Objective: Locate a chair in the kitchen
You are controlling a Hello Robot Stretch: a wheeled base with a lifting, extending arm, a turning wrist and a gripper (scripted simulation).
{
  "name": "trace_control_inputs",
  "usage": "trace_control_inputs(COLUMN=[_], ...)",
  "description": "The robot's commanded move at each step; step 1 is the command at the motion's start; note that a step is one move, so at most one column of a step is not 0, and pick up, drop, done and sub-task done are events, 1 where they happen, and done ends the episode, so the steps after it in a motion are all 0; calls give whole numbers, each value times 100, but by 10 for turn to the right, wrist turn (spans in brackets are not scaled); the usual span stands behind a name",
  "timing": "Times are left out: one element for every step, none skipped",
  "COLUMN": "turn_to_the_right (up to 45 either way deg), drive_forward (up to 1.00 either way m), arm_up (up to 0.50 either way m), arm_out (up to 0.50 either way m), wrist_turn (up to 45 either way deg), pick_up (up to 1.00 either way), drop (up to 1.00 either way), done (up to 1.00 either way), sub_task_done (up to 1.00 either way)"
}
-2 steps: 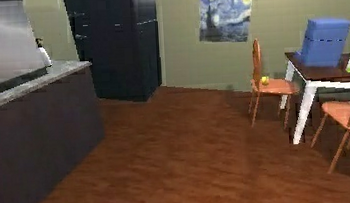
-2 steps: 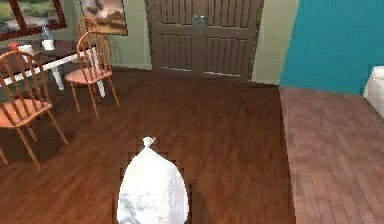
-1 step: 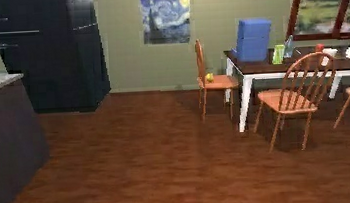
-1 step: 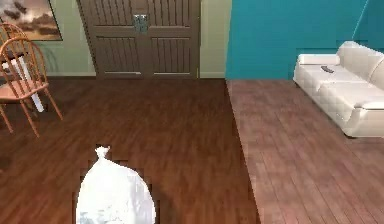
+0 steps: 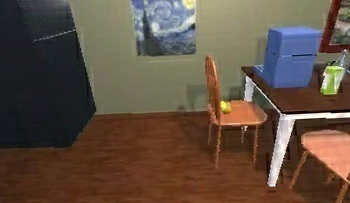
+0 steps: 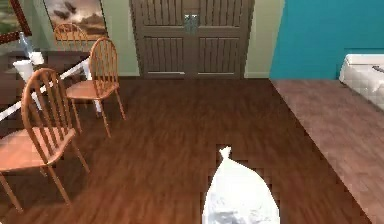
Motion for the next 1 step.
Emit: trace_control_inputs(turn_to_the_right=[450], drive_forward=[0], arm_up=[0], arm_out=[0], wrist_turn=[0], pick_up=[0], drop=[0], done=[0], sub_task_done=[0])
